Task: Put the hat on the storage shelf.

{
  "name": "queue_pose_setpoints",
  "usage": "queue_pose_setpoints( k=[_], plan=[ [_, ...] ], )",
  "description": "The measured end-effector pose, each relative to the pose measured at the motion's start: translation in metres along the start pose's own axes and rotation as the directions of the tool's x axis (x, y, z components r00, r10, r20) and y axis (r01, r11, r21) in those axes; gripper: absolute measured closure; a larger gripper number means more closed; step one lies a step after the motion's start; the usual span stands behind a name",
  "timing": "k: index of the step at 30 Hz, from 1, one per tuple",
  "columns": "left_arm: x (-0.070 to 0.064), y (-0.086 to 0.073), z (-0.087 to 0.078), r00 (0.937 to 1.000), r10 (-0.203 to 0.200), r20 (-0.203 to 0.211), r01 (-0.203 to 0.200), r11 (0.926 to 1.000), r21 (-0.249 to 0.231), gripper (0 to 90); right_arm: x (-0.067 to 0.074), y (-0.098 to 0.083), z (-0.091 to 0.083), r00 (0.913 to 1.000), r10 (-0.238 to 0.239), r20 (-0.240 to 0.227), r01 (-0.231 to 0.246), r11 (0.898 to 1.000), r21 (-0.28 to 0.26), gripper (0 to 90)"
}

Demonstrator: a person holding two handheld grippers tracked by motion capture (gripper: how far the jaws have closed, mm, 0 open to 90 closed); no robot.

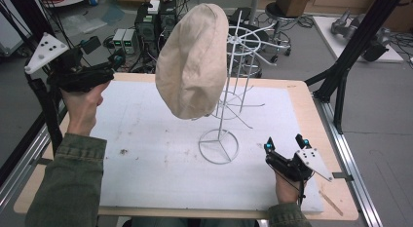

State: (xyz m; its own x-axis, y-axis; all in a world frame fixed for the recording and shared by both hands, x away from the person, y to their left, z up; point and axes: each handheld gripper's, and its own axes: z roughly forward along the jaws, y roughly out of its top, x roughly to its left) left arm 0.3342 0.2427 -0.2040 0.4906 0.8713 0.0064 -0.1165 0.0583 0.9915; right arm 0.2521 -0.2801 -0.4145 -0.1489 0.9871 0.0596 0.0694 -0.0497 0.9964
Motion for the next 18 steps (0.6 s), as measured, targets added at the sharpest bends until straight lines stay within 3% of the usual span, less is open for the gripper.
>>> queue_pose_setpoints(
  k=[7, 11, 14, 18],
  plan=[
    [0.01, -0.013, -0.02, 0.9974, 0.015, -0.07, -0.015, 0.9999, 0.008, 18.1, 0.0, 0.0, 0.0, 1.0, -0.003, 0.0, 0.003, 1.0, -0.001, 4.9],
    [0.011, -0.022, -0.029, 0.9927, 0.033, -0.116, -0.031, 0.9994, 0.015, 17.7, 0.0, 0.0, 0.0, 1.0, -0.005, 0.004, 0.005, 1.0, -0.004, 4.8],
    [0.013, -0.03, -0.037, 0.99, 0.024, -0.139, -0.022, 0.9997, 0.012, 17.8, 0.0, 0.0, 0.0, 1.0, -0.004, 0.005, 0.004, 1.0, -0.004, 4.8],
    [0.013, -0.042, -0.047, 0.9783, 0.035, -0.204, -0.035, 0.9994, 0.004, 17.9, 0.0, 0.0, 0.0, 1.0, -0.002, 0.004, 0.002, 1.0, -0.007, 4.8]
  ],
)
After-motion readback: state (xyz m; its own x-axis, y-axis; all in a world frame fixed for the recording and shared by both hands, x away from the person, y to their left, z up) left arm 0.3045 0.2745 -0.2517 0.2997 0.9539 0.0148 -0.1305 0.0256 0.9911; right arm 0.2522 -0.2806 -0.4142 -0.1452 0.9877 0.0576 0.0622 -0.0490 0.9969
